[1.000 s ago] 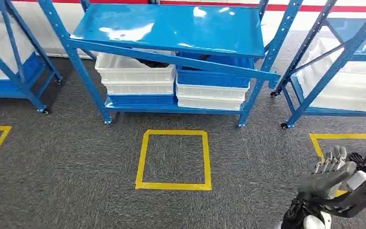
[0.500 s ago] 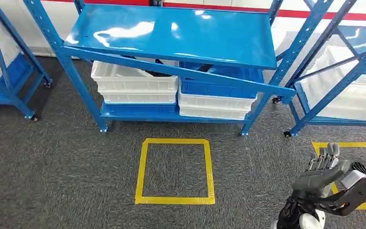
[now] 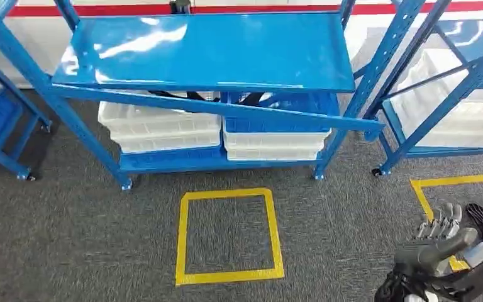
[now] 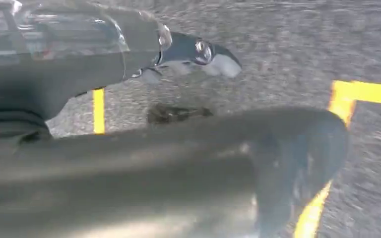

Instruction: Take the parts from the cabinet and place them on the table.

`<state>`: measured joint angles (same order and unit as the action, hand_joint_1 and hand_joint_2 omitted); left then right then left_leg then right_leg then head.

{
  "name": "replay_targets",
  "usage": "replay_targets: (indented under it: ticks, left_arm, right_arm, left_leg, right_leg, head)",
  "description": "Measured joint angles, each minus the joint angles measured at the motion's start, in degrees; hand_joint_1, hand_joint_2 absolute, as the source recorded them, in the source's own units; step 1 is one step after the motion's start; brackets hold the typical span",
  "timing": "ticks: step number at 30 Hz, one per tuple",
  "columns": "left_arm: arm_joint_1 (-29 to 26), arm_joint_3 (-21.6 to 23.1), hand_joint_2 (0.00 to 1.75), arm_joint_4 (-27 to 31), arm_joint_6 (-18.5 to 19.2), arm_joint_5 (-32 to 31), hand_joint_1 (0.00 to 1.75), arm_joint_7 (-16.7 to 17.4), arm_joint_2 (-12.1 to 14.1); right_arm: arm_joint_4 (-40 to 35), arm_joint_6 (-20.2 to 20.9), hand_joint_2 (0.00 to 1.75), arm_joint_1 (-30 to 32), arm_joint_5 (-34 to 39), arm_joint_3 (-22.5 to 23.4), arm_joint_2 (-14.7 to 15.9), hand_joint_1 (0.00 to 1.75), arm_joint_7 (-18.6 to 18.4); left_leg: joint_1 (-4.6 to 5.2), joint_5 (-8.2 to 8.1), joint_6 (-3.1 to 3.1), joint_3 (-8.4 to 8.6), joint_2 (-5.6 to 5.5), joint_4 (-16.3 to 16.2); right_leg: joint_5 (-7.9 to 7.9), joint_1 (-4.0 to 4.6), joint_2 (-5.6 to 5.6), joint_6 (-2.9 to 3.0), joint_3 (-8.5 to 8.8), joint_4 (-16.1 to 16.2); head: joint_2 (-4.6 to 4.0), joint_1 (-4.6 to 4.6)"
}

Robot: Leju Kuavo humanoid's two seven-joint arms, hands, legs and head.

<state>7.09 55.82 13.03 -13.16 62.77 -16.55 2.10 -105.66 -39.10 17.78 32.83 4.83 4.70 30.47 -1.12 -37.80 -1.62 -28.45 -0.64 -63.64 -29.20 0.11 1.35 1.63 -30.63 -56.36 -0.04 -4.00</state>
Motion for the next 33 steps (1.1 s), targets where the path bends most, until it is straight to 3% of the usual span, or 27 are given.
replay_targets:
  ticks: [2, 3, 4, 6, 7, 8, 9, 11, 13, 14, 15, 17, 18, 19, 20, 22, 24, 26, 32, 33]
  left_arm:
    - [-0.2, 0.02, 0.0, 0.0, 0.02, -0.04, 0.0, 0.0, -0.02]
    - [-0.47, 0.02, 0.0, 0.0, 0.02, -0.04, 0.0, -0.02, -0.04]
    - [-0.72, 0.02, 0.0, -0.02, 0.02, -0.04, 0.0, -0.02, -0.02]
    - [-0.82, 0.02, 0.0, -0.02, 0.02, -0.04, 0.0, -0.13, 0.0]
    - [-0.82, 0.02, 0.0, -0.02, 0.02, -0.04, 0.0, -0.2, 0.09]
    - [-0.88, 0.02, 0.0, -0.07, 0.07, -0.04, 0.0, -0.17, 0.15]
    - [-0.99, 0.02, 0.0, -0.09, 0.2, -0.04, 0.0, -0.33, 0.17]
    - [-0.86, 0.02, 0.0, -0.11, 0.42, -0.02, 0.0, -0.5, 0.17]
    - [-0.85, 0.02, 0.0, -0.07, 0.46, -0.02, 0.0, -0.63, 0.09]
    - [-0.82, 0.02, 0.0, -0.11, 0.42, 0.0, 0.0, -0.68, 0.26]
    - [-0.82, 0.02, 0.0, -0.11, 0.42, 0.0, 0.0, -0.63, 0.26]
    - [-0.88, 0.02, 0.0, -0.13, 0.26, 0.02, 0.0, -0.04, 0.26]
    - [-0.98, 0.02, 0.0, -0.13, 0.2, 0.02, 0.0, 0.02, 0.26]
    - [-0.98, 0.02, 0.0, -0.13, 0.04, 0.04, 0.0, 0.22, 0.26]
    - [-0.94, 0.02, 0.0, -0.15, -0.02, 0.04, 0.0, 0.24, 0.26]
    - [-0.66, 0.02, 0.0, -0.13, -0.04, 0.04, 0.0, 0.24, 0.2]
    - [-0.28, 0.02, 0.0, -0.15, -0.07, 0.04, 0.0, 0.26, 0.11]
    - [-0.23, 0.02, 0.0, -0.13, -0.04, 0.07, 0.0, 0.24, 0.02]
    - [-0.24, 0.02, 0.0, -0.13, -0.04, 0.07, 0.0, 0.26, -0.02]
    - [-0.23, 0.02, 0.0, -0.13, -0.04, 0.07, 0.0, 0.26, -0.09]
  right_arm:
    - [0.17, 0.0, 0.0, 0.0, -1.11, 0.0, -0.06, 0.0, -0.35]
    - [0.17, 0.0, 0.0, 0.05, -1.55, -0.04, -0.15, 0.0, -0.63]
    - [0.2, 0.0, 0.0, 0.06, -1.57, -0.04, -0.24, 0.0, -0.63]
    - [0.2, 0.0, 0.0, -0.04, -0.48, -0.02, -0.28, 0.0, -0.61]
    - [0.2, 0.0, 0.0, -0.07, -0.04, -0.04, -0.28, 0.0, -0.55]
    - [0.17, 0.0, 0.0, -0.03, 0.31, -0.04, -0.31, 0.0, -0.48]
    - [0.22, 0.0, 0.0, -0.37, 0.46, -0.06, -0.31, 0.0, -0.35]
    - [0.24, 0.0, 0.0, -0.34, 0.66, -0.11, -0.37, 0.0, 0.15]
    - [0.18, -0.02, 0.0, -0.41, 0.48, -0.02, -0.39, 0.0, 0.42]
    - [0.15, 0.0, 0.0, -0.46, 0.31, -0.07, -0.5, 0.0, 0.48]
    - [0.15, 0.0, 0.0, -0.72, 0.13, -0.02, -0.52, 0.0, 0.5]
    - [0.17, 0.0, 0.0, -0.67, -0.39, -0.09, -0.7, 0.0, 0.16]
    - [0.2, 0.0, 0.0, -0.51, -0.48, -0.07, -0.79, 0.0, -0.02]
    - [0.22, 0.0, 0.0, -0.48, -0.54, -0.07, -0.85, 0.0, -0.04]
    - [0.22, 0.0, 0.0, -0.49, -0.57, -0.07, -0.9, 0.0, -0.07]
    - [0.22, 0.0, 0.0, -0.38, -0.68, -0.04, -0.92, 0.0, -0.07]
    - [0.33, 0.0, 0.0, -0.1, -0.7, -0.04, -0.98, 0.0, -0.22]
    - [0.2, 0.0, 0.0, -0.06, -0.85, 0.04, -1.05, 0.0, -0.22]
    - [0.17, 0.0, 0.0, -0.05, -0.87, 0.04, -1.07, 0.0, -0.22]
    - [0.15, 0.0, 0.0, 0.03, -0.85, 0.02, -1.14, 0.0, -0.22]
  left_leg:
    - [0.1, -1.82, -0.12, -6.16, -0.02, -8.82]
    - [0.1, -1.2, -0.15, -8.51, 0.18, -10.96]
    - [0.13, 1.04, -0.08, -9.53, 0.4, -10.4]
    - [0.13, 8.52, 0.21, -8.42, 0.1, -3.35]
    - [0.1, 11.59, 0.51, -7.46, -1.34, 1.08]
    - [0.06, 10.72, 0.75, -7.03, -3.85, 0.22]
    - [0.08, 10.63, 0.88, -6.32, -3.9, 1.61]
    - [0.59, 8.58, 1.39, -5.47, -2.71, 3.07]
    - [-0.18, 8.47, 1.82, -4.84, -1.64, 4.15]
    - [-0.1, 8.28, 2.1, -4.32, -1.28, 4.49]
    - [-0.1, 8.04, 2.45, -3.99, -0.5, 4.59]
    - [-0.09, 7.3, 2.62, -3.39, 0.64, 4.59]
    - [-0.09, 6.87, 2.56, -2.91, 1.02, 4.59]
    - [-0.1, 6.41, 2.47, -2.19, 1.38, 4.59]
    - [-0.13, 5.89, 2.33, -1.46, 1.51, 4.59]
    - [-0.17, 4.93, 1.94, 0.18, 1.57, 4.61]
    - [0.01, 4.32, 1.24, 0.56, 1.4, 4.8]
    - [-0.16, 4.47, 0.73, 0.16, 1.34, 5.17]
    - [-0.17, 4.54, 0.51, 0.14, 1.33, 5.22]
    - [-0.15, 4.61, 0.19, 0.22, 1.33, 5.62]
  right_leg:
    - [-0.74, 0.07, -0.77, 0.07, 0.9, 0.12]
    - [-1.27, 0.16, -1.05, 0.11, 1.54, 0.1]
    - [-1.83, 0.23, -1.75, 0.04, 2.37, 0.09]
    - [-3.09, 0.26, -2.7, -0.33, 4.26, 0.04]
    - [-3.82, 0.21, -3.1, -0.55, 5.1, -0.12]
    - [-4.19, -0.01, -3.42, -0.9, 5.09, 0.16]
    - [-4.57, -0.14, -3.96, -1.47, 4.98, -0.44]
    - [-4.47, -0.63, -4.85, -2.08, 4.37, -0.15]
    - [-5.19, -0.64, -5.42, -2.69, 4.43, -0.12]
    - [-5.61, -0.52, -3.79, -3.11, 3.85, -1.63]
    - [-7.07, -0.62, -2.69, -3.5, 1.67, -5.27]
    - [-10.28, -0.86, -1.83, -4.15, -4.57, -15.04]
    - [-10.37, -0.96, -1.69, -4.33, -7.0, -18.19]
    - [-8.7, -1.05, -1.64, -4.41, -7.82, -18.4]
    - [-5.81, -1.11, -1.61, -4.36, -7.49, -16.26]
    - [1.66, -1.15, -1.63, -3.97, -4.81, -7.14]
    - [1.93, -0.65, -1.8, -3.32, -3.41, -4.39]
    - [0.28, -0.44, -1.5, -2.41, -2.71, -2.81]
    - [0.17, -0.44, -1.5, -2.3, -2.84, -2.8]
    - [0.2, -0.47, -1.51, -2.22, -2.87, -2.59]
  head:
    - [0.0, 0.85]
    - [0.0, 1.03]
    - [0.0, 1.07]
    - [0.0, 1.2]
    - [0.0, 1.29]
    - [0.0, 1.2]
    - [0.0, 1.31]
    - [0.0, 1.62]
    - [0.0, 1.53]
    - [0.0, 1.33]
    - [0.0, 0.94]
    - [0.0, 0.41]
    - [0.0, 0.3]
    - [0.0, 0.13]
    - [0.0, -0.05]
    - [0.0, -0.46]
    - [0.0, -0.39]
    - [0.0, -0.77]
    - [0.0, -0.79]
    - [0.0, -0.72]
